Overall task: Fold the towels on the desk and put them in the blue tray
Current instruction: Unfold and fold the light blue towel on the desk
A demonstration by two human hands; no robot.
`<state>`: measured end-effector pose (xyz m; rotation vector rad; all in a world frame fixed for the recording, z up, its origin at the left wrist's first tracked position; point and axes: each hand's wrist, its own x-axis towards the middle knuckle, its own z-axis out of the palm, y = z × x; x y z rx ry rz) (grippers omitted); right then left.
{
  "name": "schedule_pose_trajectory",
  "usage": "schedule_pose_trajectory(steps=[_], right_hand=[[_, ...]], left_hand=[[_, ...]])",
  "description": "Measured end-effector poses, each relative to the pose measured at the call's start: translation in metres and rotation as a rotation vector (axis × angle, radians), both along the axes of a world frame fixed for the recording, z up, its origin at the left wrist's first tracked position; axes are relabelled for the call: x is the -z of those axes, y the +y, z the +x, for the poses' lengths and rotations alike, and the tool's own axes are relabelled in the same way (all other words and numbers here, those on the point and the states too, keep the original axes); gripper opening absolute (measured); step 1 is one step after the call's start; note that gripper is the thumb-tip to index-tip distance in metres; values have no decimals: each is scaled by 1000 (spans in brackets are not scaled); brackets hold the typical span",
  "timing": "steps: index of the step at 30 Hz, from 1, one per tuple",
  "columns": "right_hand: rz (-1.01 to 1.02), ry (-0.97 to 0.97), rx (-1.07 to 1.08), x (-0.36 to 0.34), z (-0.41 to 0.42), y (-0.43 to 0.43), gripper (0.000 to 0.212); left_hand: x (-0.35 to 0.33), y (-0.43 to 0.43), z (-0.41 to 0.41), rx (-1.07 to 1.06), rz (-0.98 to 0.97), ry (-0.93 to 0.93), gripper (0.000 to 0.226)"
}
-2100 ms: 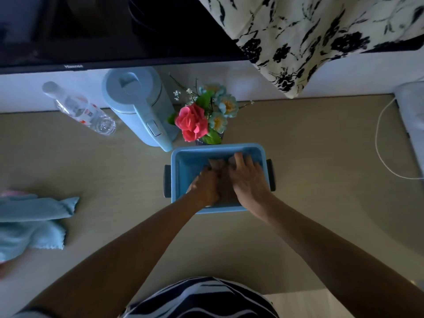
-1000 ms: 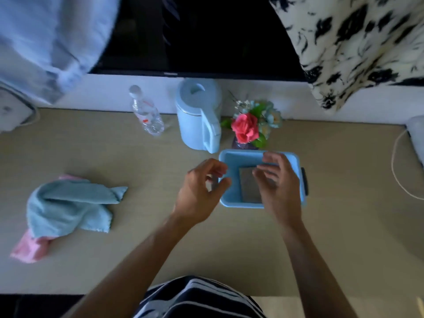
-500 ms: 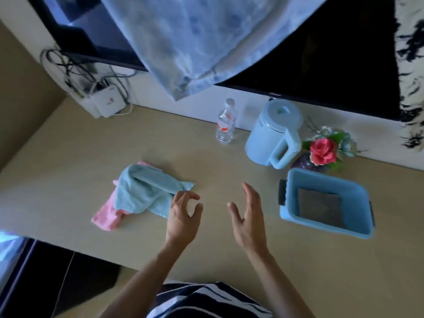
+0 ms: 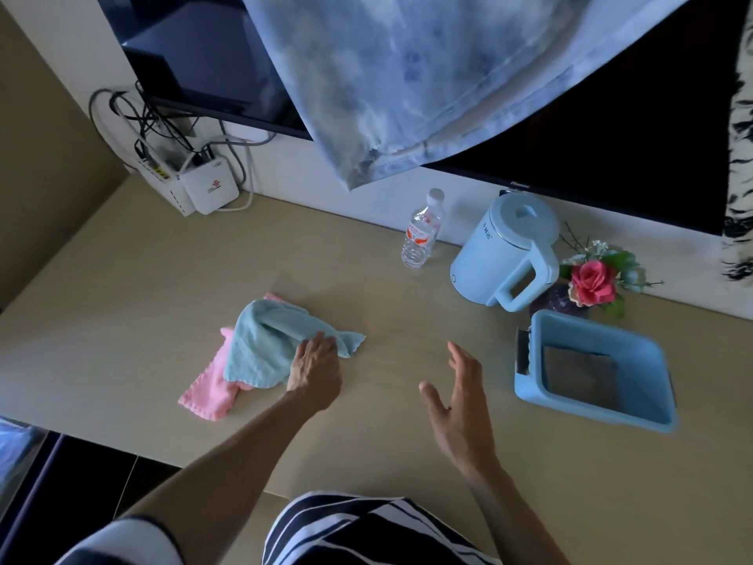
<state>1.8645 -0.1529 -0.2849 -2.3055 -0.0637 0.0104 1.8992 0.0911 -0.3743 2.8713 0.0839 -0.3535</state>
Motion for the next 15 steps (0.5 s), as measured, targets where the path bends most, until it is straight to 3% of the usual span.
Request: schedule_pose_trajectory(steps=[5,7,9,11,13,15], right_hand=[[-20,42,24,-2,0,1,69],[-31,50,12,-2,0,4,69],[-37,68,-14,-3,-1,5,70],[-37,77,-38,-3,0,6,70],[-41,79,-50,-4,1,4,71],[-39,83,-48,-5,3,2,71]], left_hand=[[-6,12,14,83,-164,-210,32],[-4,13,16,187,-34,-95,28],[-2,14,17,268,179,104,39],[0,15,20,301,273,190,46],[-1,16,24,280,213,115,44],[-6,16,30,216,34,-104,34]])
